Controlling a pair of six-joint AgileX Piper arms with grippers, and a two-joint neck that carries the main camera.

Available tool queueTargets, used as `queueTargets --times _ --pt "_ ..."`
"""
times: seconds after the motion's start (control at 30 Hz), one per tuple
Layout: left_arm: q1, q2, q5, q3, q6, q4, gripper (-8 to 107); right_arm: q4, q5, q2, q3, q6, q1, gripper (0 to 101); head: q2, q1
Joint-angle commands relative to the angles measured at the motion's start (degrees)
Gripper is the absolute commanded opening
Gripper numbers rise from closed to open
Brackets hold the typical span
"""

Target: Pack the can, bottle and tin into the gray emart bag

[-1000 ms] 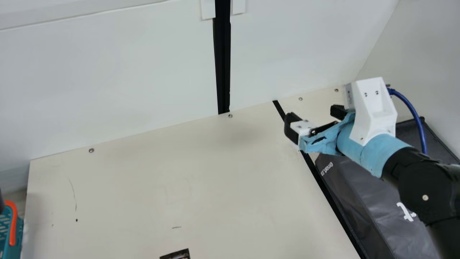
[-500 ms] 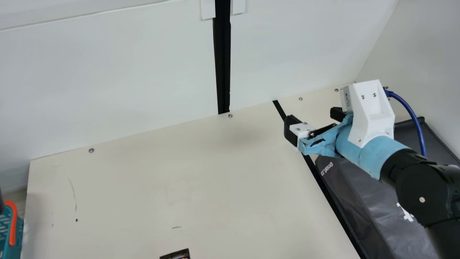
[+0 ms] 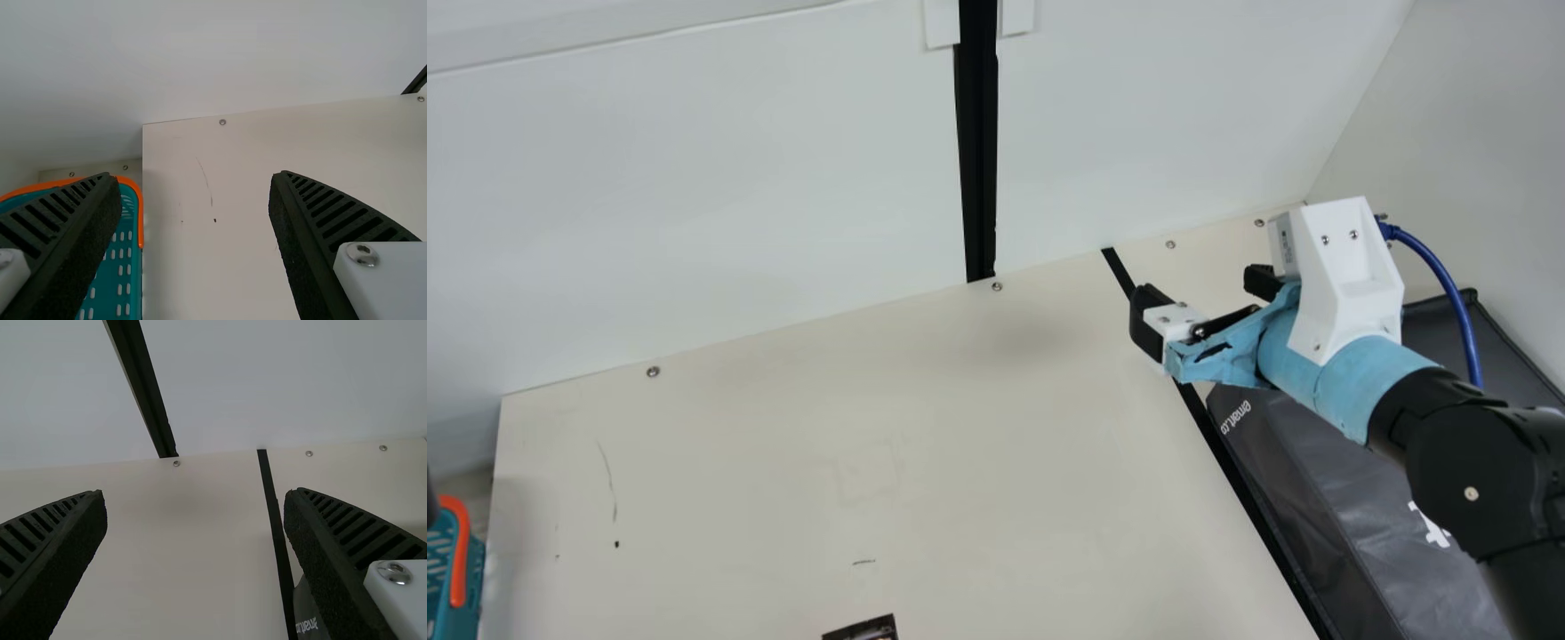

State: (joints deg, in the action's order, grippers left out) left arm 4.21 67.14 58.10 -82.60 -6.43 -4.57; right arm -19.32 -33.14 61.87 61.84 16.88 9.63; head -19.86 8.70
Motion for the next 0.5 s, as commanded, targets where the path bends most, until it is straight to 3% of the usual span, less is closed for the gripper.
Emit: queueTargets --times 0.0,0.47 --pt "0.0 0.0 0.0 0.0 0.0 0.0 90 0.0 0.0 0.0 0.0 0.0 0.0 91 -0.1 1.3" --pt "0.0 0.0 0.0 0.0 0.0 0.0 90 0.0 0.0 0.0 0.0 0.0 0.0 91 -0.1 1.3"
